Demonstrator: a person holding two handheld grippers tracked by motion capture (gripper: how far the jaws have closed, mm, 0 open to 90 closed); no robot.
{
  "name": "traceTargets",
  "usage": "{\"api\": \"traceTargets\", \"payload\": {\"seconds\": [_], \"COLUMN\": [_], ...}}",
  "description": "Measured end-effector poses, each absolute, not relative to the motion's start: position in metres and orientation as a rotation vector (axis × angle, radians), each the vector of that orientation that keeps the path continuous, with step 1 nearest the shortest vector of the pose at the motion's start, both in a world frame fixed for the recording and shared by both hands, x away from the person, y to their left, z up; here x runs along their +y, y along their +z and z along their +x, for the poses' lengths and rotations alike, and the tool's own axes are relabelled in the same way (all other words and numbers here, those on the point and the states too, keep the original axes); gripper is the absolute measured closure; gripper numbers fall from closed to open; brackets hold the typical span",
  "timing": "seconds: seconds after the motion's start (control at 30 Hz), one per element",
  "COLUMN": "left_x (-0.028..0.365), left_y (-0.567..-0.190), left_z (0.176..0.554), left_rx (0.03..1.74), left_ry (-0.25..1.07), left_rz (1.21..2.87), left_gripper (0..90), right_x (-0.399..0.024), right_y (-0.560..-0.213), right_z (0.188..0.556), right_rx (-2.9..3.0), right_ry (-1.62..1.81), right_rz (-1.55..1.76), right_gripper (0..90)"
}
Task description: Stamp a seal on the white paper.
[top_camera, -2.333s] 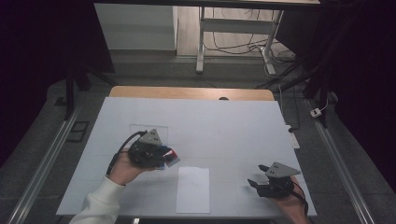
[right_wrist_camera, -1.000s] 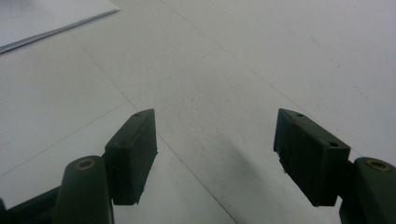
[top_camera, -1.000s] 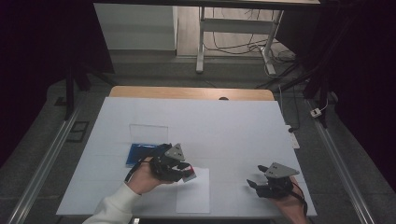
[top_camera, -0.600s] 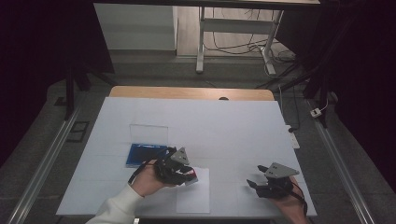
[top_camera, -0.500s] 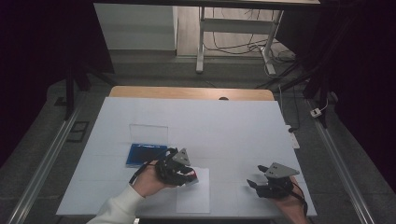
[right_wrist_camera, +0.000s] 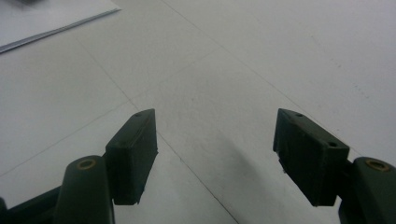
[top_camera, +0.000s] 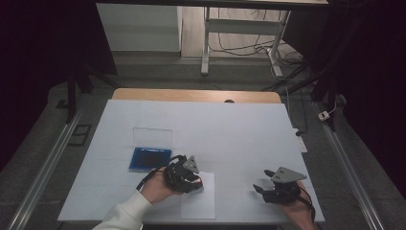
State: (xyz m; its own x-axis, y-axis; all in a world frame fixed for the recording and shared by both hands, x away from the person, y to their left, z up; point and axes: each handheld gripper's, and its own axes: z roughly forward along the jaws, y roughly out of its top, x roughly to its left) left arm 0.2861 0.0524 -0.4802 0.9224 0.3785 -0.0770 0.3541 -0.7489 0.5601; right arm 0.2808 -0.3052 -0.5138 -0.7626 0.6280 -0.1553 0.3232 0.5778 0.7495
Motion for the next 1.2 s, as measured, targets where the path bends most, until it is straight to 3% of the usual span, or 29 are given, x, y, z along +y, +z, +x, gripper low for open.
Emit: {"api": "traceTargets", "payload": {"seconds": [1.2], "left_x": [0.042], "left_y": [-0.487], "left_z": [0.284], "left_rx": [0.503], "left_ry": [0.078], "left_rz": [2.545], "left_gripper": [70.2], "right_x": [-0.304], "right_y": [-0.515], "right_z": [0.281], "right_rx": [2.411], "right_ry": [1.019], "right_rz": [0.76], "right_gripper": [30.0]}}
